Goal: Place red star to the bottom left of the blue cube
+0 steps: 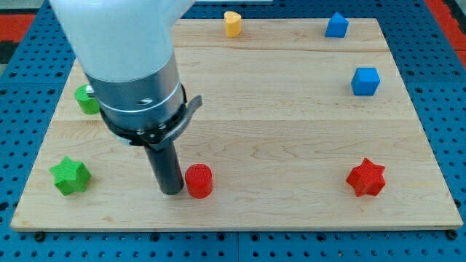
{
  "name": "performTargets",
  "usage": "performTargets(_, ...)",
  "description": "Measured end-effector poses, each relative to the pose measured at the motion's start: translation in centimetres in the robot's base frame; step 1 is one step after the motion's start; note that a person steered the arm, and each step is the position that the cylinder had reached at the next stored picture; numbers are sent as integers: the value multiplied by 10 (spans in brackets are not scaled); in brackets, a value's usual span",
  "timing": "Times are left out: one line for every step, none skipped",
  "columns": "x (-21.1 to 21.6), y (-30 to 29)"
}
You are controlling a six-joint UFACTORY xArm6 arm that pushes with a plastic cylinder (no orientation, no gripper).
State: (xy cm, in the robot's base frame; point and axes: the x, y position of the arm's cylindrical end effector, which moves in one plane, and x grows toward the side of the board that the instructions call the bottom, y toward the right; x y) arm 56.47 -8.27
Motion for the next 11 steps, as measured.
performTargets(0,-13)
performTargets(0,-25)
performTargets(0,-33)
performTargets(0,-39)
performTargets(0,-39)
performTargets(0,-39)
performTargets(20,-30)
performTargets(43,41)
performTargets(40,120)
performTargets(30,192)
performTargets(29,225)
